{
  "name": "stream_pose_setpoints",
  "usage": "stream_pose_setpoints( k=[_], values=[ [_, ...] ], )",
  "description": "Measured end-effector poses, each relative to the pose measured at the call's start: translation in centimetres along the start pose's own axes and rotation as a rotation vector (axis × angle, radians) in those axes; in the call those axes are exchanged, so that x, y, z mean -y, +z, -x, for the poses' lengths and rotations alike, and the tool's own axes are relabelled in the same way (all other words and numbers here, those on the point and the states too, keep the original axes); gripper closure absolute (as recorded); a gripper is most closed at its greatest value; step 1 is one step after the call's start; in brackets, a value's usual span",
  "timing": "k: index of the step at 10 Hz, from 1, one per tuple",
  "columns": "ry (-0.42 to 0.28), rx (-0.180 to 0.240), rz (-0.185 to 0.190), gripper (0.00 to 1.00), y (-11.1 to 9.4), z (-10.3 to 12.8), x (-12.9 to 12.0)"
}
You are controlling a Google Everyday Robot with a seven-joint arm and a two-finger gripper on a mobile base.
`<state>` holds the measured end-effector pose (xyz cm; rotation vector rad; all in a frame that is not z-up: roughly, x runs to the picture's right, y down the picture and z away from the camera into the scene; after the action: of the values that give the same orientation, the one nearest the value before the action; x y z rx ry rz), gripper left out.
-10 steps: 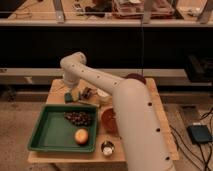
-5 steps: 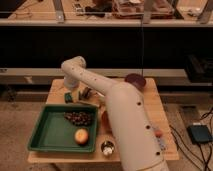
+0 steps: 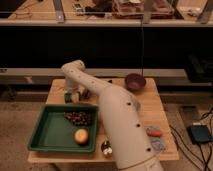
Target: Place sponge in purple bowl
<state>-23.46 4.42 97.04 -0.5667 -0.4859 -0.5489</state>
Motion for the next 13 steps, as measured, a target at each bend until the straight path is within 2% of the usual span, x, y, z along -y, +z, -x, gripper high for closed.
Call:
stream_pose_setpoints(
  k=[3,4,5,6,8,9,11,13],
  values=[
    [0.006,0.007,0.037,0.22,0.7,-1.3,-0.7],
    [0.0,0.01,0.047,0.27,0.8,-1.3,-0.8],
    [-0.014,0.018,0.067,0.4,1.1,-1.2,-1.3],
    [-0.017,0.021,0.074,0.48,1.1,-1.2,-1.4],
    [-0.018,0.015,0.079,0.67,0.9,-1.4,-1.6],
    [-0.018,0.012,0.077,0.81,0.7,-1.5,-1.5],
    [-0.016,0.011,0.076,0.96,0.5,-1.7,-1.6],
    [-0.015,0.01,0.076,1.0,0.3,-1.7,-1.6]
  ],
)
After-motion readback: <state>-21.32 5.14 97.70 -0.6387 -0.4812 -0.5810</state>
